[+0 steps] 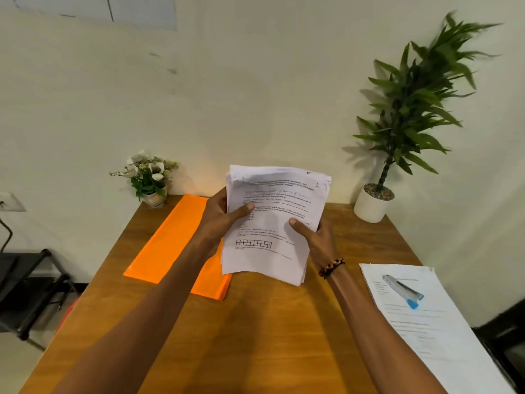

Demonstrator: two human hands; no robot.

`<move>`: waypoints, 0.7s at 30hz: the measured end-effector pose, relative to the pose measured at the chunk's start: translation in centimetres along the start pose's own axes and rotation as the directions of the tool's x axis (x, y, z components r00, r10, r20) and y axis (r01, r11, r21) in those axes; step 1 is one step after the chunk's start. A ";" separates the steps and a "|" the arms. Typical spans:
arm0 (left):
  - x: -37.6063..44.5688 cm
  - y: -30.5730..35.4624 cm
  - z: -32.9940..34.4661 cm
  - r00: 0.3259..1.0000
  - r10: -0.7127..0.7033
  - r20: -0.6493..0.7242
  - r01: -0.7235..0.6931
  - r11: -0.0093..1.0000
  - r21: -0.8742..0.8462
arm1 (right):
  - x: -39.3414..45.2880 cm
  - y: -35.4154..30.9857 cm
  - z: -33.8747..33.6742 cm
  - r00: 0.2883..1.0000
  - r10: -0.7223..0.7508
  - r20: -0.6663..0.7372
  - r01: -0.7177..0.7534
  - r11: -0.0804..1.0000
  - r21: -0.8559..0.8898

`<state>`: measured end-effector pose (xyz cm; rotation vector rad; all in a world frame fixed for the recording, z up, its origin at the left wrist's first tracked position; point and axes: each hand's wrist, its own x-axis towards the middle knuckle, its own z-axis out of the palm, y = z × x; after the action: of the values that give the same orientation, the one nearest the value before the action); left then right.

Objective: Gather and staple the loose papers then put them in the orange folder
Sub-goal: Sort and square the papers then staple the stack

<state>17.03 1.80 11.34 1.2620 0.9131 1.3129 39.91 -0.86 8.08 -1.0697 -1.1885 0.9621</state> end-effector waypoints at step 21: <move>0.0 -2.4 0.5 0.991 -0.107 0.078 0.101 0.992 0.079 | -1.2 2.6 -0.4 0.988 0.105 0.113 -0.105 0.994 -0.004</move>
<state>17.93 2.08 9.08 1.2987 0.9642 1.1467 40.13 -1.52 5.29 -1.0966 -1.2322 1.1179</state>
